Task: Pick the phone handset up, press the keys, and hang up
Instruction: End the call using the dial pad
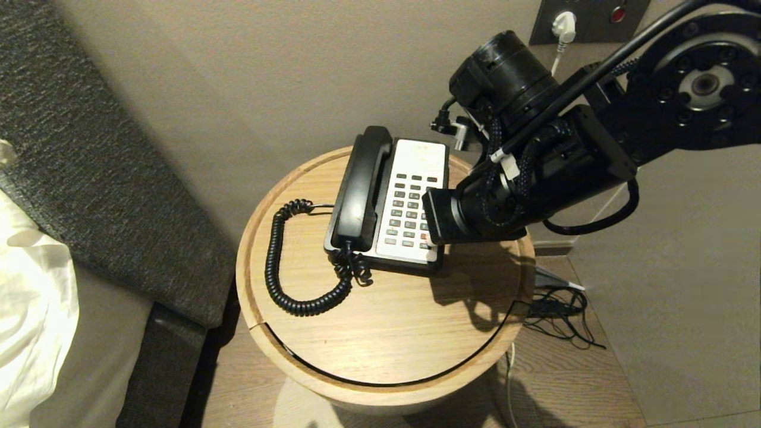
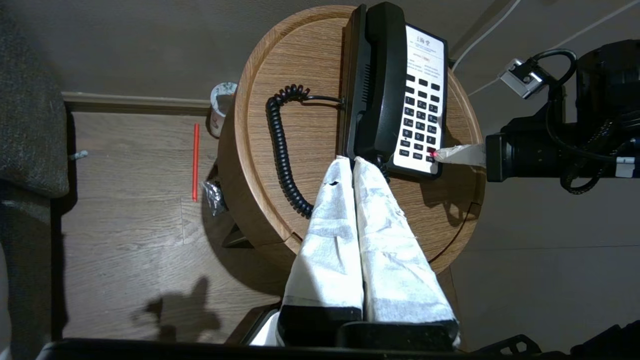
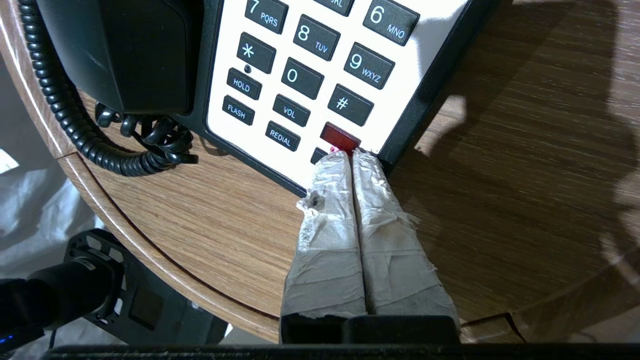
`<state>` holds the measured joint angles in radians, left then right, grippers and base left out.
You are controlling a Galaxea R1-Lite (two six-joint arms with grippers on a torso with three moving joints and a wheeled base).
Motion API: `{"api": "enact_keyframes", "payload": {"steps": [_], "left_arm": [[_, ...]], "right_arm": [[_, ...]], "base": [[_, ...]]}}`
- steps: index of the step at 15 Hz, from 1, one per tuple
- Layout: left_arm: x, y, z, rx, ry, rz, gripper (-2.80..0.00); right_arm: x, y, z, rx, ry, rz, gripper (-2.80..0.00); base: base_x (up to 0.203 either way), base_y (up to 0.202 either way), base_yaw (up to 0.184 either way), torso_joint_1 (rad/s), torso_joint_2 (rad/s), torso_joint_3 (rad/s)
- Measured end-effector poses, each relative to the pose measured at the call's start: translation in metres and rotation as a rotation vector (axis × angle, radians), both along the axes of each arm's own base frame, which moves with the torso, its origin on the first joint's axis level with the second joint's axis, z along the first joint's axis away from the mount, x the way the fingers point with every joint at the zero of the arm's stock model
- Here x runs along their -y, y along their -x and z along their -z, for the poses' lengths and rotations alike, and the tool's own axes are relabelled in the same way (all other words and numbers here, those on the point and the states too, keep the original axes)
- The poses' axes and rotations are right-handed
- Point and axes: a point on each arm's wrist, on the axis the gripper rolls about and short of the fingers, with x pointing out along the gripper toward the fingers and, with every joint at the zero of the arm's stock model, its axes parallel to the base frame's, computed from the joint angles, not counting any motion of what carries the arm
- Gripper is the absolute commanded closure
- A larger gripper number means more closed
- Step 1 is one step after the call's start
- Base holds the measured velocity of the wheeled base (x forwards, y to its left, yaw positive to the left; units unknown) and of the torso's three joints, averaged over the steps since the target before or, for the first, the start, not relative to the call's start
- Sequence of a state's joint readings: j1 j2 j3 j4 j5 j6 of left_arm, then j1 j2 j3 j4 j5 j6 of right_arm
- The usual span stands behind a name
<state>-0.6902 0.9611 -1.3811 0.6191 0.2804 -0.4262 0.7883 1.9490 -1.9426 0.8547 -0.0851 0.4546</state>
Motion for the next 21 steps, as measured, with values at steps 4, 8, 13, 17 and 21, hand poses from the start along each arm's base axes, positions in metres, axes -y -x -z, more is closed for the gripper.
{"api": "enact_keyframes", "payload": {"steps": [4,8,13,17,21], "left_arm": [[0.0,0.001,0.002,-0.007,0.0,0.01,0.0],[-0.001,0.002,0.005,-0.012,-0.004,0.007,0.0],[-0.003,0.003,0.009,-0.018,-0.008,0.006,0.0],[-0.005,0.005,0.014,-0.024,-0.012,0.004,0.0],[-0.006,0.006,0.016,-0.027,-0.012,0.007,0.0]], "right_arm": [[0.0,0.0,0.001,-0.002,0.002,0.0,0.0],[0.001,0.001,-0.001,-0.001,0.001,-0.001,0.0],[0.004,0.005,-0.007,0.015,-0.008,-0.005,0.0],[0.005,0.007,-0.01,0.026,-0.015,-0.007,0.0],[0.003,0.006,-0.008,0.023,-0.013,-0.006,0.0]], "base": [[0.0,0.0,0.0,0.0,0.0,0.0],[0.0,0.0,0.0,0.0,0.0,0.0],[0.0,0.0,0.0,0.0,0.0,0.0],[0.0,0.0,0.0,0.0,0.0,0.0],[0.0,0.0,0.0,0.0,0.0,0.0]]}}
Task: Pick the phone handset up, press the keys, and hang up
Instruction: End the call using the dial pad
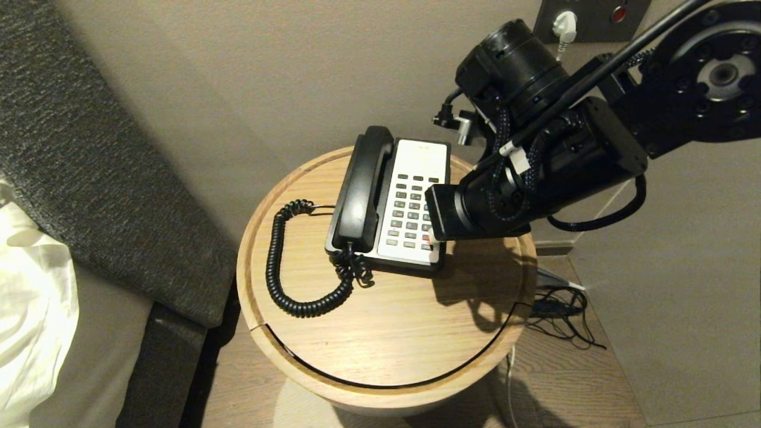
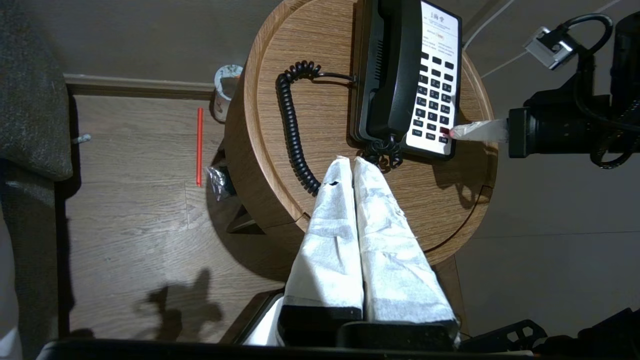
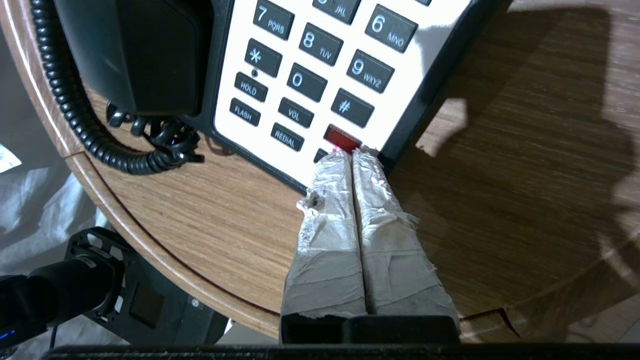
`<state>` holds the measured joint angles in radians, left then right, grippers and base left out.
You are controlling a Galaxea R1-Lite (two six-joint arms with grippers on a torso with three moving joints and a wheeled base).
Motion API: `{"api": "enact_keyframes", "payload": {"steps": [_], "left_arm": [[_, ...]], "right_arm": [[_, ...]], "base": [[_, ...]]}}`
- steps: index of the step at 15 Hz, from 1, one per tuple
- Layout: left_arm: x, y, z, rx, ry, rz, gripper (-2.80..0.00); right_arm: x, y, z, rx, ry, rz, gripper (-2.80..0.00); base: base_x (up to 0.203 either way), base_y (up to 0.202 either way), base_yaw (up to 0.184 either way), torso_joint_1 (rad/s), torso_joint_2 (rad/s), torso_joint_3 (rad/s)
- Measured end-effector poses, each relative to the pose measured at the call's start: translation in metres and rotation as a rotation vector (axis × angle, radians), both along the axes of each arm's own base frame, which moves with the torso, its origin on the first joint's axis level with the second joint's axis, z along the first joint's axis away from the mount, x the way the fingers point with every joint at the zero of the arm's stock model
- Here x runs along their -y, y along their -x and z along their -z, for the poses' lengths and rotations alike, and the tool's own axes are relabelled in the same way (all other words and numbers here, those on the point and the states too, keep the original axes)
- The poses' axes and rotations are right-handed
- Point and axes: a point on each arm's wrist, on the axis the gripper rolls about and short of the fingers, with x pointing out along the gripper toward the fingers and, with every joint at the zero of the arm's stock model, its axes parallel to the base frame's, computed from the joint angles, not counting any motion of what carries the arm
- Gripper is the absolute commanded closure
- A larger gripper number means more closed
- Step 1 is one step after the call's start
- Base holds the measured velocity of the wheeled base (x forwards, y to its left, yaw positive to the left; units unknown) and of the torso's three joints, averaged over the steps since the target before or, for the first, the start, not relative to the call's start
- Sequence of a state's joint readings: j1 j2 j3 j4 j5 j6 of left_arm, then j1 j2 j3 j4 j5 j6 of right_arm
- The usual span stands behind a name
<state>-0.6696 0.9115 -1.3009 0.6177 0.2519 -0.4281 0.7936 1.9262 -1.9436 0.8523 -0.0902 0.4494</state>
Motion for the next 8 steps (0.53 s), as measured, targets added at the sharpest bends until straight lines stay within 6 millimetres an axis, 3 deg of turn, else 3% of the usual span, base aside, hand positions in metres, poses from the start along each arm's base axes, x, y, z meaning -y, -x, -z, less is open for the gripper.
{"api": "enact_keyframes", "payload": {"steps": [8], "left_arm": [[-0.0001,0.0003,0.0025,-0.006,-0.004,0.003,0.0]], "right_arm": [[-0.0033,-0.0025,0.0056,-0.013,0.013,-0.001,0.0]], "base": [[0.0,0.0,0.0,0.0,0.0,0.0]]}}
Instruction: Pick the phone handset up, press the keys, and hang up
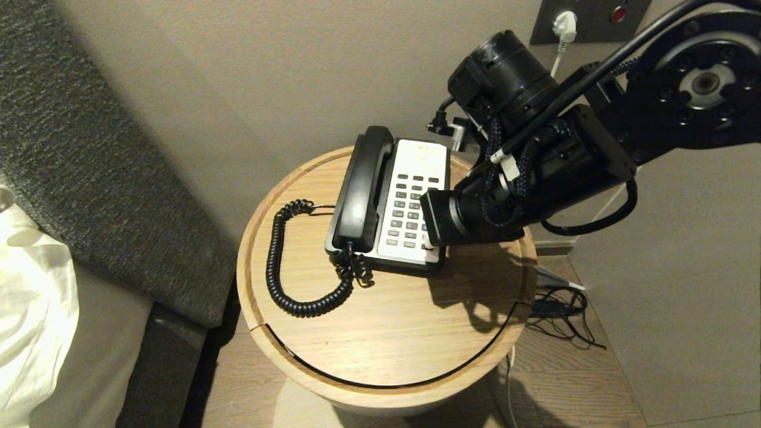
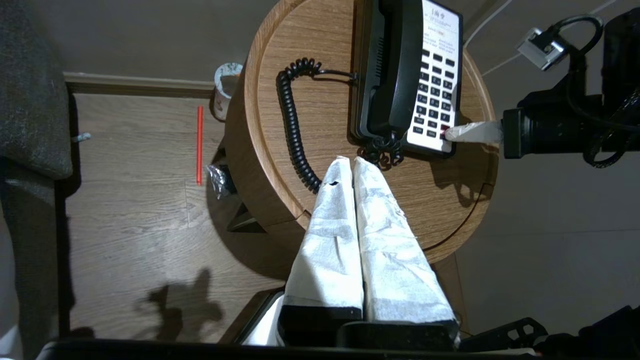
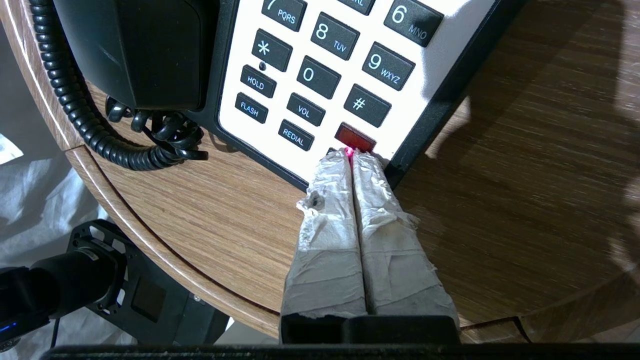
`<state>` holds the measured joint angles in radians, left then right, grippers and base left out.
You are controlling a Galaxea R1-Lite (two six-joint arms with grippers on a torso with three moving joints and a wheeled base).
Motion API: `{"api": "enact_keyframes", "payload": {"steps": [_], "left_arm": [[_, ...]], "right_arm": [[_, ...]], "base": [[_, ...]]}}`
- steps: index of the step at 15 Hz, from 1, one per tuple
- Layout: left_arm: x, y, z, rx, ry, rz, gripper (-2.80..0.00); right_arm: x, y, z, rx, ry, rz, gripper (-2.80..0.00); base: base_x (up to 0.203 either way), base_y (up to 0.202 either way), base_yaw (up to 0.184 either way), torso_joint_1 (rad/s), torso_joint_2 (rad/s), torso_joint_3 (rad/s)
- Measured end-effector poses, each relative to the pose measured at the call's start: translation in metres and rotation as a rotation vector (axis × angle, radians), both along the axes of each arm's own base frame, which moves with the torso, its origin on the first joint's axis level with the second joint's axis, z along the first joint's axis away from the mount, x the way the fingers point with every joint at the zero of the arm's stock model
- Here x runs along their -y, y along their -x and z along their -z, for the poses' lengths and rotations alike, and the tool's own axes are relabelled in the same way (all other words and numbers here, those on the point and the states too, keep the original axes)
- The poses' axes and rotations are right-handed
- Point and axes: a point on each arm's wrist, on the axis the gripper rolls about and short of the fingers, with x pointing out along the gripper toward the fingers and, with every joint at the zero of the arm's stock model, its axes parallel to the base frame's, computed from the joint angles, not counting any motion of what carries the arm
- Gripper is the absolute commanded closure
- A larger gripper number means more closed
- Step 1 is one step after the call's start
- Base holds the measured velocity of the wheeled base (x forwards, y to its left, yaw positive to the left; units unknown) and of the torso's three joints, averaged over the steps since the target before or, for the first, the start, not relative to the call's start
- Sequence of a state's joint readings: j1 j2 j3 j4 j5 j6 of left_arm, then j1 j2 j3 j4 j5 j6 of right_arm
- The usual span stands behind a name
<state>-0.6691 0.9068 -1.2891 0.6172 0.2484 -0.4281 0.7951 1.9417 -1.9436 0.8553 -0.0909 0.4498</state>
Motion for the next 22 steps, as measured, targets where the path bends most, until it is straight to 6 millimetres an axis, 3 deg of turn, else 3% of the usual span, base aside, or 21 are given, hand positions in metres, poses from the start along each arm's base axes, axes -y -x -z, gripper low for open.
{"api": "enact_keyframes", "payload": {"steps": [7,12,17,22], "left_arm": [[-0.001,0.002,0.004,-0.008,-0.003,-0.001,0.0],[-0.003,0.004,0.007,-0.012,-0.003,-0.011,0.0],[-0.009,0.006,0.024,-0.043,-0.022,-0.093,0.0],[-0.022,0.021,0.04,-0.051,0.015,-0.22,0.0]], "right_arm": [[-0.001,-0.002,0.003,-0.005,0.006,0.002,0.0],[0.012,0.018,-0.022,0.037,-0.039,-0.007,0.0],[0.051,0.055,-0.063,0.105,-0.11,0.035,0.0],[0.113,0.111,-0.095,0.192,-0.183,0.11,0.0]], "base": [[0.0,0.0,0.0,0.0,0.0,0.0],[0.0,0.0,0.0,0.0,0.0,0.0],[0.0,0.0,0.0,0.0,0.0,0.0],[0.0,0.0,0.0,0.0,0.0,0.0]]}}
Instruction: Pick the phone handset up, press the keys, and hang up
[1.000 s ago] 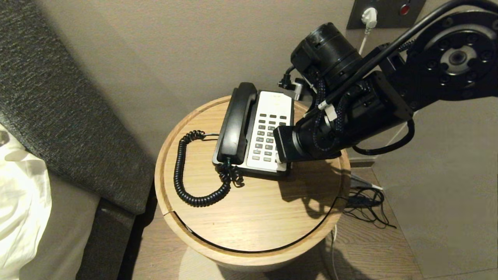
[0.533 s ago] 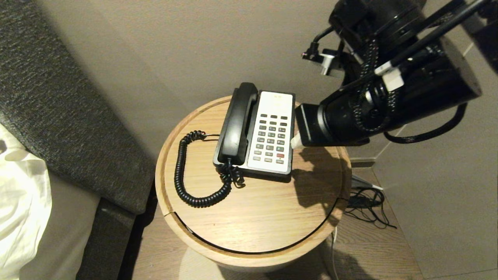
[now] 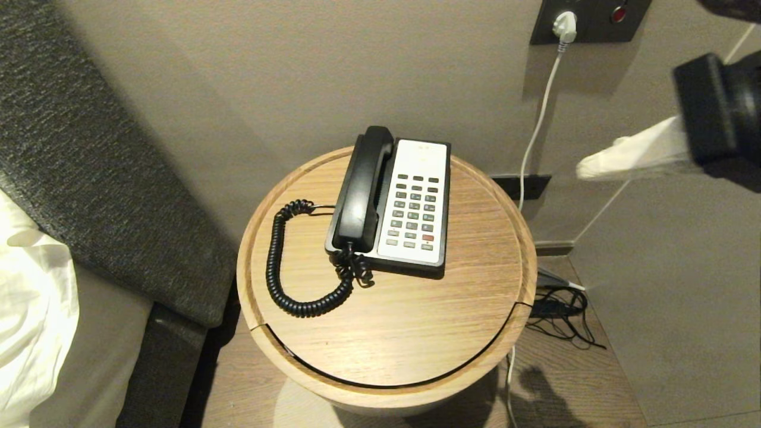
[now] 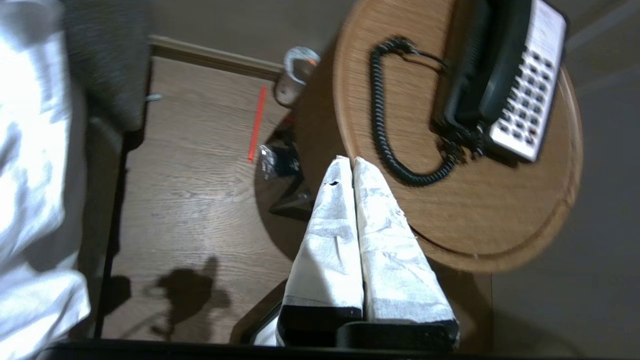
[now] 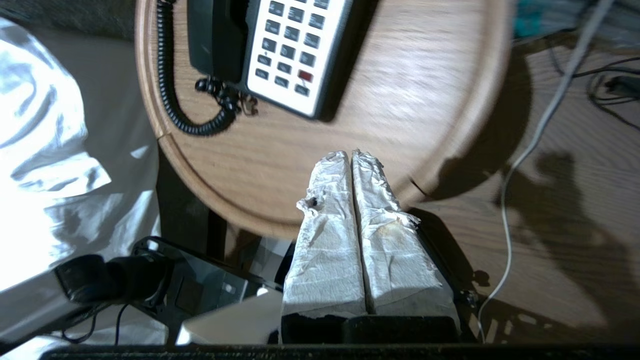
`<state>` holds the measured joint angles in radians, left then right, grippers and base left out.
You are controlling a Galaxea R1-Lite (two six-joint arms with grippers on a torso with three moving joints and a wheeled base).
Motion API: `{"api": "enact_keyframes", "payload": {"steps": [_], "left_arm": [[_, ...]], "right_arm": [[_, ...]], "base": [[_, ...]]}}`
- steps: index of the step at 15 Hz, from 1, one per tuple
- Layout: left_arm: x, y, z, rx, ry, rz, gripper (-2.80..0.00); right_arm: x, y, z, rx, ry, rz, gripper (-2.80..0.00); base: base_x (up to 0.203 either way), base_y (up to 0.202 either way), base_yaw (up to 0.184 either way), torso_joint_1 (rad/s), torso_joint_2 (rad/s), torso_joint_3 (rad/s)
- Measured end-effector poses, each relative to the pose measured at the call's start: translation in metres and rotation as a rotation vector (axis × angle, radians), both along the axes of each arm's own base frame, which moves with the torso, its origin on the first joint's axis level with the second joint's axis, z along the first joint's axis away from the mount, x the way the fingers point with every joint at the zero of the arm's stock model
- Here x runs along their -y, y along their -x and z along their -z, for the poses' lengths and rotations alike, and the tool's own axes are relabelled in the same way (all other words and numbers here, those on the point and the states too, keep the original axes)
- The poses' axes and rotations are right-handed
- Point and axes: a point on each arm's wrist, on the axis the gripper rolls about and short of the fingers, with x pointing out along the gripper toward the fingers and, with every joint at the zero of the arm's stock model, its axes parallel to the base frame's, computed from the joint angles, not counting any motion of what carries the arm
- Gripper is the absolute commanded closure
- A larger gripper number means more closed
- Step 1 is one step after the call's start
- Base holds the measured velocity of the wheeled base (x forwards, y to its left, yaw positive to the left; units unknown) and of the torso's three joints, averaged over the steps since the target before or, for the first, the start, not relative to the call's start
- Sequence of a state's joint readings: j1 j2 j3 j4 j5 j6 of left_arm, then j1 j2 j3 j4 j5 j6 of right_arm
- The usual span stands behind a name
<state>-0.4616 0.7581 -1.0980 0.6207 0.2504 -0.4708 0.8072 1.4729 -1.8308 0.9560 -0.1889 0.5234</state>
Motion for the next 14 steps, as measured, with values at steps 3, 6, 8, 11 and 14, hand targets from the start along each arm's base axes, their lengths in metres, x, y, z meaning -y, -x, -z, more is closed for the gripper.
{"api": "enact_keyframes", "payload": {"steps": [3,6,8,11,14], "left_arm": [[-0.007,0.012,0.008,0.012,0.022,-0.137,0.0],[-0.011,0.03,0.026,0.024,0.034,-0.24,0.0],[-0.012,0.043,0.04,0.033,0.042,-0.294,0.0],[-0.011,0.056,0.053,0.043,0.057,-0.337,0.0],[-0.009,0.066,0.075,0.037,0.056,-0.358,0.0]], "right_arm": [[0.051,0.041,-0.001,0.023,-0.031,0.058,0.0],[0.103,0.087,0.008,0.051,-0.064,0.163,0.0],[0.132,0.122,0.019,0.075,-0.091,0.269,0.0],[0.154,0.173,0.038,0.121,-0.126,0.408,0.0],[0.16,0.217,0.061,0.162,-0.146,0.497,0.0]], "base": [[0.0,0.0,0.0,0.0,0.0,0.0],[0.0,0.0,0.0,0.0,0.0,0.0],[0.0,0.0,0.0,0.0,0.0,0.0],[0.0,0.0,0.0,0.0,0.0,0.0],[0.0,0.0,0.0,0.0,0.0,0.0]]}}
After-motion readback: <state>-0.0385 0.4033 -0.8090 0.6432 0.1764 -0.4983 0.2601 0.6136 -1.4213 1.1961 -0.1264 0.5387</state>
